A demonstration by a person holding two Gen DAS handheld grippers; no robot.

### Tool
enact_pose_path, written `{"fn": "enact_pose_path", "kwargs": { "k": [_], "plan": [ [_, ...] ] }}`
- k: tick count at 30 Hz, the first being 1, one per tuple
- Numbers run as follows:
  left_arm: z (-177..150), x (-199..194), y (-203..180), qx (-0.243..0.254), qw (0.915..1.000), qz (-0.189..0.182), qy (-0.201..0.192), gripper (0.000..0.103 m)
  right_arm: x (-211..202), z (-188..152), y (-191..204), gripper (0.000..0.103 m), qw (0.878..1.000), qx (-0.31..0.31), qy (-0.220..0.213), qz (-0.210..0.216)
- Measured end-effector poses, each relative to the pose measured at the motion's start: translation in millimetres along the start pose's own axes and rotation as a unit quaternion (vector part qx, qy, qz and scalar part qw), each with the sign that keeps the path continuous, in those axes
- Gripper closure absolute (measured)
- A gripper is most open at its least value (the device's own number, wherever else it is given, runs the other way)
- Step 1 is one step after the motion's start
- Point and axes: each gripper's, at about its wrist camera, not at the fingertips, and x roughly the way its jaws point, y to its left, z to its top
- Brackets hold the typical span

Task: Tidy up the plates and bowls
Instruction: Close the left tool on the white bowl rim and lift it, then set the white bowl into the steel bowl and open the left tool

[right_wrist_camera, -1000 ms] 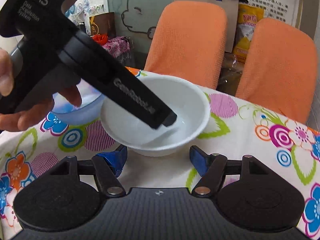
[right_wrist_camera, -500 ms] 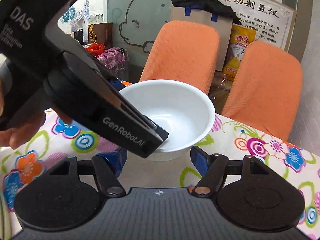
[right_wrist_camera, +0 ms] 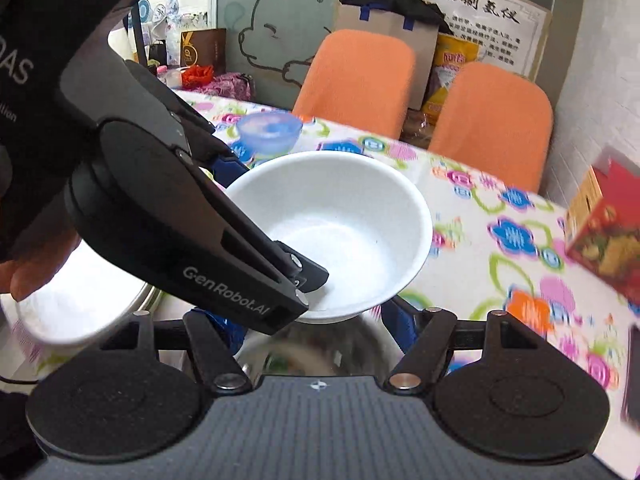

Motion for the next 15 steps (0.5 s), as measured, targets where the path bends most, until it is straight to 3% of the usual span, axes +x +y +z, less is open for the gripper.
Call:
{"fn": "enact_pose_path", "kwargs": {
  "k": [5,10,15],
  "plan": [
    [-23,6,-11,-0.004,0.9998,-0.007,0.019,0.037,-7,-27,9,0.046,1.000,0.013,0.012,0.005],
    [-32,13,-10,0.004,0.9996,0.025,0.015,0.036,-9,-50,14,0.047,1.000,0.016,0.017,-0.001],
    [-33,6,7,-0.025,0.9995,0.000,0.019,0.036,-20,-61,6,0.047,0.999,0.039,0.014,0.009]
  ]
}}
